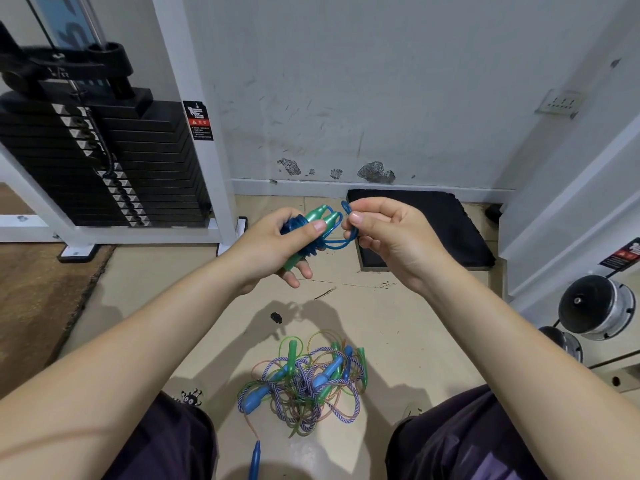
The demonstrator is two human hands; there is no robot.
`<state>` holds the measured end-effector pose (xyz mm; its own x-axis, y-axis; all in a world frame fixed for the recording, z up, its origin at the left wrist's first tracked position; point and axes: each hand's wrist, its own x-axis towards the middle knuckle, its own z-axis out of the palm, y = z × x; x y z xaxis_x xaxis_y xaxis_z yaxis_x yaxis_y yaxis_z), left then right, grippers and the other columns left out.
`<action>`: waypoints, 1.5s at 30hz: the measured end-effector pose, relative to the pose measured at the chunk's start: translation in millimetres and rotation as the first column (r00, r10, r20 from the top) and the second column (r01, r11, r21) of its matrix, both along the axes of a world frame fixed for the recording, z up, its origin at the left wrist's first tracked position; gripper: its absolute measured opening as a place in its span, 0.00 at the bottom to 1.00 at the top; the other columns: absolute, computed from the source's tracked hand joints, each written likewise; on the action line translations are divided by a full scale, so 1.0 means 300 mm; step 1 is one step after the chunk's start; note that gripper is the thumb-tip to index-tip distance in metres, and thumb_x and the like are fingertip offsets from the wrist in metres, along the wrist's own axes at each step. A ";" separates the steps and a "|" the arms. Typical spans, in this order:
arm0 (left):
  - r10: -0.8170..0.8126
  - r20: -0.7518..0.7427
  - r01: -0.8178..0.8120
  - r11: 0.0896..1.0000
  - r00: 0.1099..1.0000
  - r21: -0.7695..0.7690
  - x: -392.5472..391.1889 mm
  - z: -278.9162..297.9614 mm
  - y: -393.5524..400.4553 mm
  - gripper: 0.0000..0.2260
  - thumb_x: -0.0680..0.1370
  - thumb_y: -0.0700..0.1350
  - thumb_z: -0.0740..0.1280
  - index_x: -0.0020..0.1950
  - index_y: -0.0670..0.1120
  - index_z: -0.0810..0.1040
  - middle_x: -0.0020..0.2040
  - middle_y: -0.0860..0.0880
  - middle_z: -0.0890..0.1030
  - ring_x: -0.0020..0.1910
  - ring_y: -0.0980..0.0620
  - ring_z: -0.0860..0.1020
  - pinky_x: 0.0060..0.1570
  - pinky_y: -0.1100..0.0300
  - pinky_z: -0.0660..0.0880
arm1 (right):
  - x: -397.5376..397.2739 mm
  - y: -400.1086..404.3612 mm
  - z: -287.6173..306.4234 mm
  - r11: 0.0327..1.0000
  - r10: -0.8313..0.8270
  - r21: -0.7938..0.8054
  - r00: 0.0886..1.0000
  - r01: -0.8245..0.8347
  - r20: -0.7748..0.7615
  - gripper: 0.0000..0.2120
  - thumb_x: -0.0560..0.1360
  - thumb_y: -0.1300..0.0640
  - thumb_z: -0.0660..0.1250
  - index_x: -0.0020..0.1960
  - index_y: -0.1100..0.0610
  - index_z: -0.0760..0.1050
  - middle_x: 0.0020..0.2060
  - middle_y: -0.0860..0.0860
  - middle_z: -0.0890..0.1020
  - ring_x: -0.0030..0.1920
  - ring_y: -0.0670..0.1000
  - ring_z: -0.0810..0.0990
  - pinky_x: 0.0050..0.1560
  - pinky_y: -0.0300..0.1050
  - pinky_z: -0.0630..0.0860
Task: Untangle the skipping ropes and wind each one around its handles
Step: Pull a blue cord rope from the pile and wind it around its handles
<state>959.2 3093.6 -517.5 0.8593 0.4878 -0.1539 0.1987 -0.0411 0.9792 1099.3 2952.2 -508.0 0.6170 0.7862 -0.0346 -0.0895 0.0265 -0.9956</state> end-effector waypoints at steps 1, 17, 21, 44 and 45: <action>0.008 0.007 -0.008 1.000 1.000 -0.001 -0.001 0.000 0.002 0.14 0.79 0.52 0.67 0.53 0.42 0.73 0.48 0.41 0.81 0.32 0.46 0.81 0.28 0.55 0.77 | 0.001 -0.002 -0.001 1.000 -0.014 -0.015 1.000 0.015 0.022 0.06 0.75 0.64 0.70 0.51 0.59 0.79 0.39 0.55 0.84 0.42 0.52 0.80 0.44 0.43 0.71; -0.217 0.099 0.217 0.976 0.971 0.012 -0.021 0.014 0.015 0.14 0.74 0.52 0.69 0.53 0.45 0.75 0.52 0.32 0.79 0.30 0.46 0.77 0.25 0.58 0.74 | 0.016 -0.006 -0.003 0.996 0.080 -0.024 0.996 -0.081 -0.029 0.05 0.75 0.69 0.67 0.47 0.61 0.80 0.35 0.54 0.80 0.30 0.47 0.70 0.30 0.36 0.65; -0.272 0.108 0.275 0.961 0.956 -0.010 -0.026 0.010 0.021 0.18 0.71 0.55 0.72 0.53 0.45 0.76 0.49 0.34 0.81 0.30 0.46 0.77 0.26 0.58 0.73 | 0.027 -0.014 -0.004 0.984 0.176 0.011 0.981 -0.175 -0.085 0.05 0.72 0.66 0.68 0.49 0.63 0.79 0.38 0.56 0.79 0.31 0.47 0.71 0.31 0.36 0.68; -0.390 0.008 0.389 0.919 0.921 0.061 -0.043 0.008 0.020 0.13 0.73 0.53 0.71 0.53 0.47 0.76 0.43 0.42 0.80 0.32 0.47 0.77 0.27 0.58 0.73 | 0.010 -0.035 0.018 0.943 0.320 -0.066 0.943 -0.326 -0.090 0.04 0.74 0.65 0.64 0.48 0.64 0.77 0.28 0.50 0.79 0.27 0.44 0.73 0.33 0.36 0.69; -0.383 0.014 0.382 0.922 0.924 0.060 -0.042 0.006 0.020 0.15 0.73 0.54 0.71 0.53 0.48 0.76 0.44 0.41 0.81 0.32 0.47 0.77 0.27 0.58 0.73 | 0.007 -0.034 0.016 0.944 0.317 -0.060 0.943 -0.324 -0.097 0.04 0.74 0.64 0.65 0.47 0.64 0.77 0.29 0.50 0.79 0.27 0.44 0.73 0.32 0.36 0.69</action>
